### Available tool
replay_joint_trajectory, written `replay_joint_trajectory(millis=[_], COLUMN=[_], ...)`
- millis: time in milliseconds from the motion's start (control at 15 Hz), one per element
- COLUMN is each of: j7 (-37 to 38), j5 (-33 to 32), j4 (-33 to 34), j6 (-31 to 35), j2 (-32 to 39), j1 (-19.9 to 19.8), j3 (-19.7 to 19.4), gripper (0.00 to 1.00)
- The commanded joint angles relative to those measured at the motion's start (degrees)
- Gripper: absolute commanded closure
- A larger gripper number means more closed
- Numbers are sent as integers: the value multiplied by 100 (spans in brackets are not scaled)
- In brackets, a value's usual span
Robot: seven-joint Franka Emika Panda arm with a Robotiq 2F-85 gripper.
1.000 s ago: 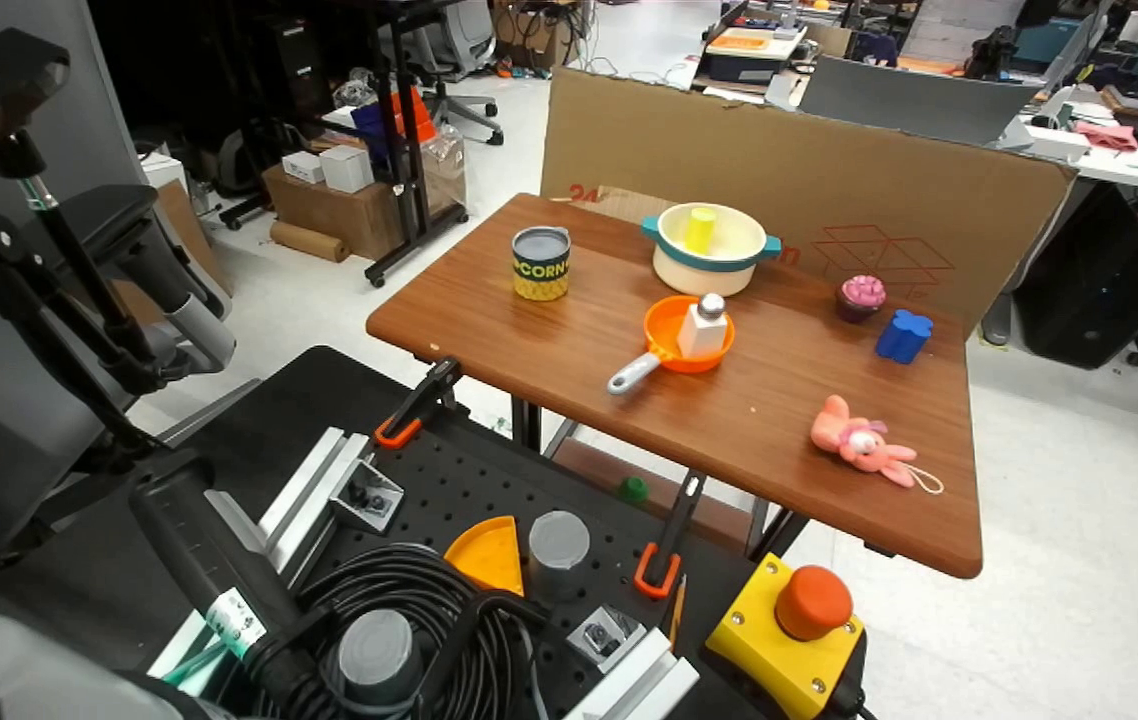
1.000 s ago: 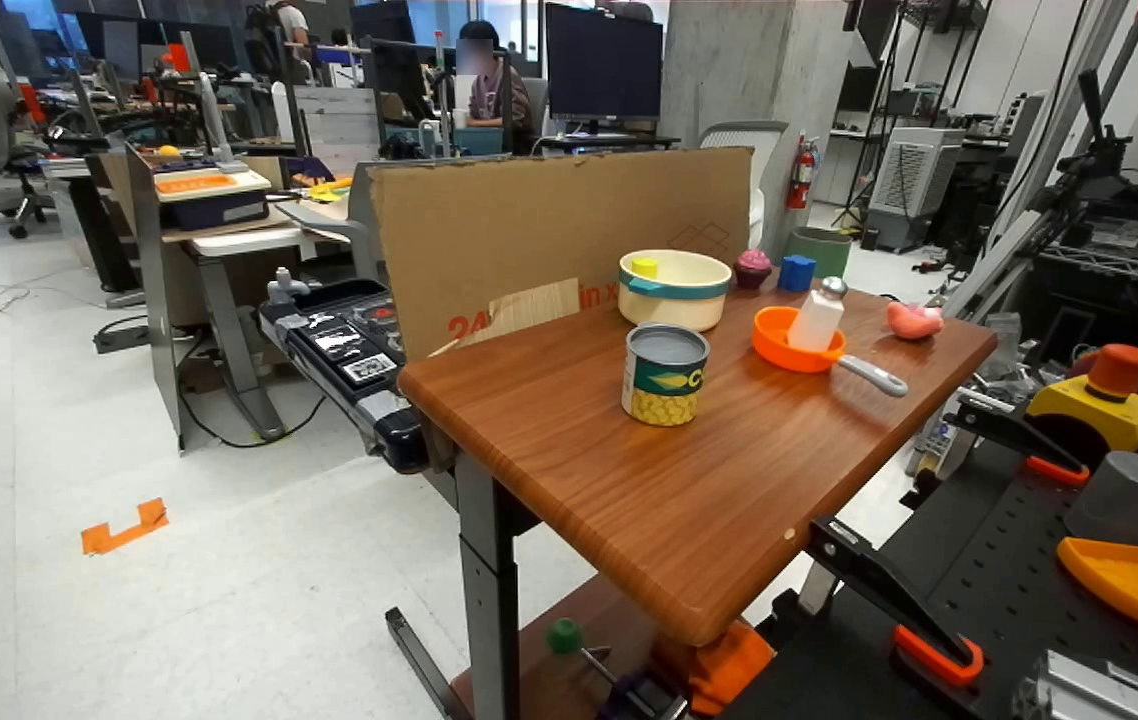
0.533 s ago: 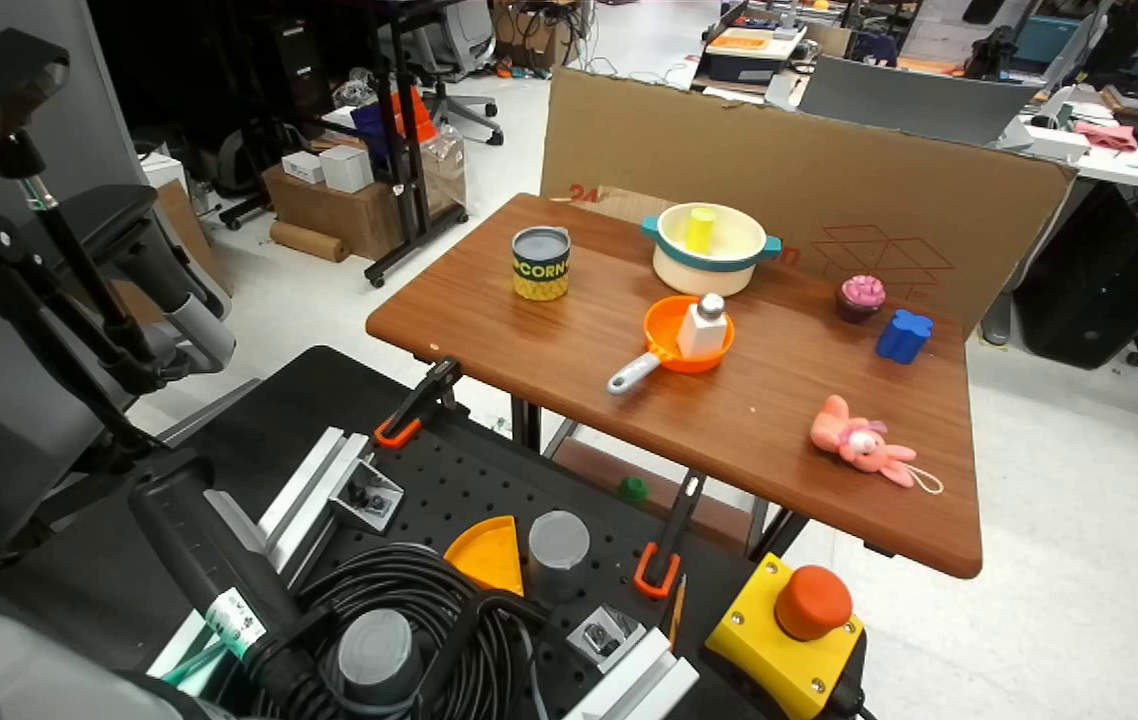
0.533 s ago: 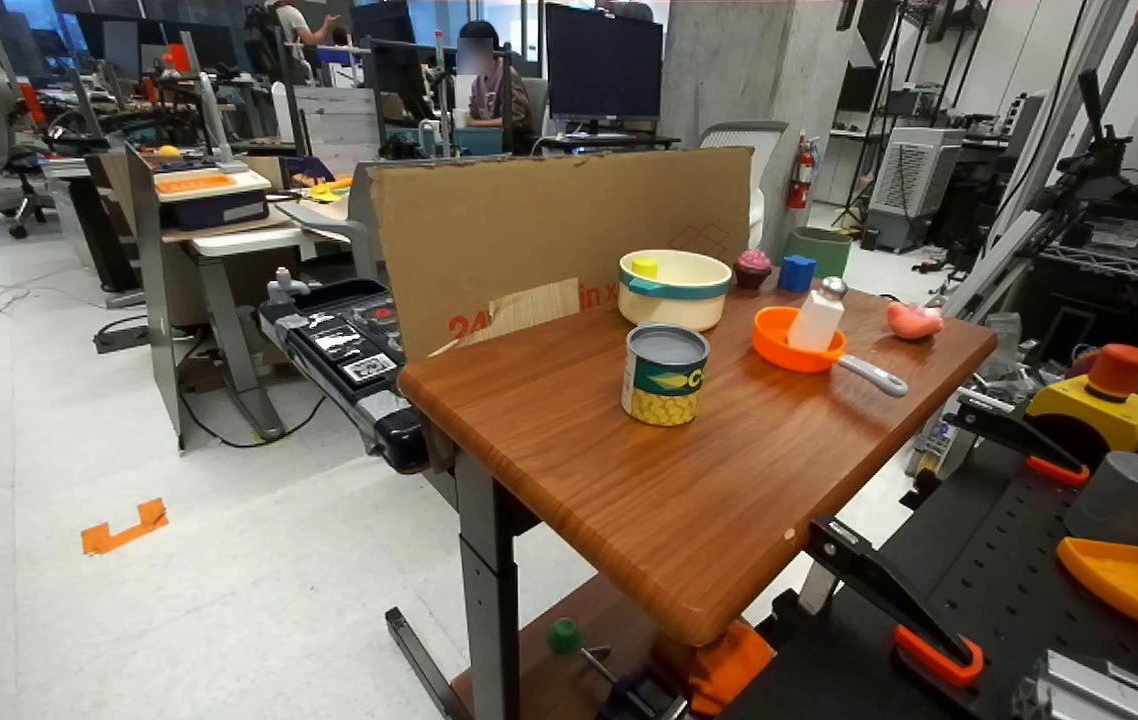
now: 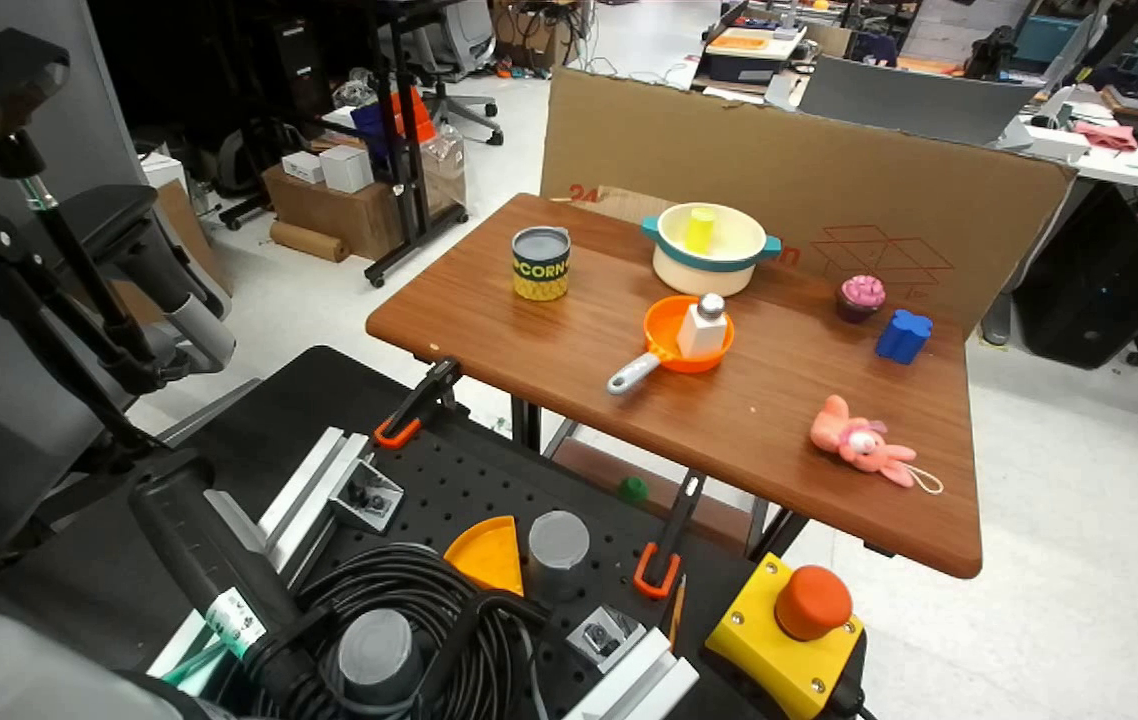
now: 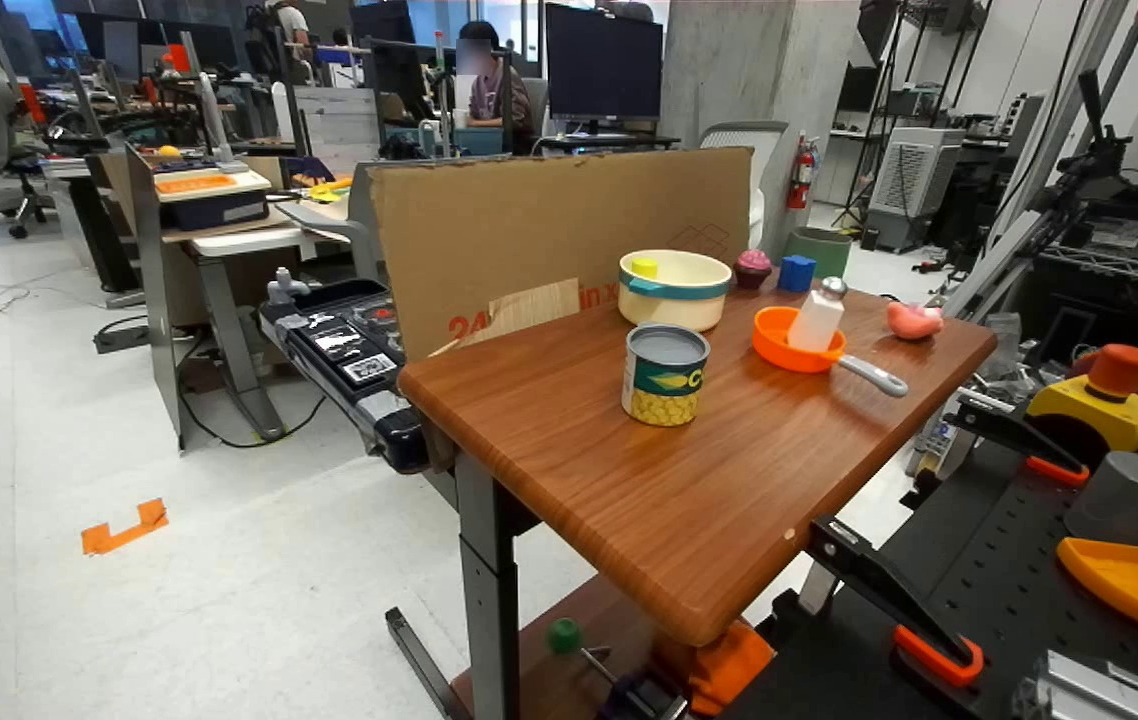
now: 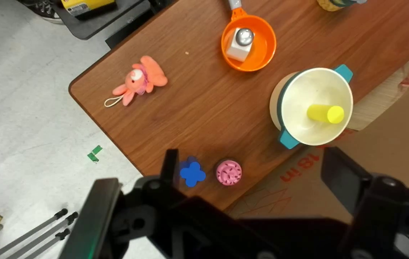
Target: Pick up the blue object from the table and put it in the pot
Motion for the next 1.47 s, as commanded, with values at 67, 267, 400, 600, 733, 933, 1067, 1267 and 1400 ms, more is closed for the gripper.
replay_joint_trajectory(millis=[67,267,400,600,733,933,1067,1267,1400], j7=[161,392,467,296,285,314,370,402,407], j5=[-419,-804,-982,-807,-797,-829,-869,-880,-874], j4=[69,-10,-42,-42,-40,-18,-20,2,24], j6=[188,566,682,560,536,508,470,411,376], j2=[66,52,51,53,66,143,230,381,465], j1=[57,106,113,51,49,43,33,17,2], j3=[-29,-36,-36,-9,-9,-22,-44,-78,-87], gripper=[0,0,0,0,0,0,0,0,0])
